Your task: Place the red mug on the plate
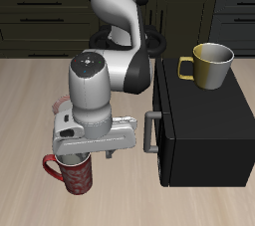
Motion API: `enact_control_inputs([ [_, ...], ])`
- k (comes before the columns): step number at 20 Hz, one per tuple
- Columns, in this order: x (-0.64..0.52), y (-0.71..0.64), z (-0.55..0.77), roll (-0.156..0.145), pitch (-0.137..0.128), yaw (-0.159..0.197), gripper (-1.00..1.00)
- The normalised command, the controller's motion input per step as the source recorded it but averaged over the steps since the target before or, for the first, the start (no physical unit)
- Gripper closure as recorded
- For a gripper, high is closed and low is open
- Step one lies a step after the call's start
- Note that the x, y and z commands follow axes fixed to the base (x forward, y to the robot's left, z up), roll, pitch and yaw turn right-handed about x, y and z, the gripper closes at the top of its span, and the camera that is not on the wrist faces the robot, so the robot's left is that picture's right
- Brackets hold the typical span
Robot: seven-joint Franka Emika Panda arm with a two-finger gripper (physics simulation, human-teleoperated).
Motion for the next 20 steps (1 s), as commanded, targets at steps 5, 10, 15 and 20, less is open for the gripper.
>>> enact_control_inputs([
  [5,-0.06,-0.07,0.08,0.004,-0.011,-0.003,1.0],
  [10,-0.01,-0.08,-0.01,-0.01,-0.014,0.006,1.0],
  [15,-0.17,-0.13,0.21,-0.025,-0.038,-0.009,1.0],
  [20,-0.34,-0.12,0.15,-0.04,-0.046,-0.022,1.0],
])
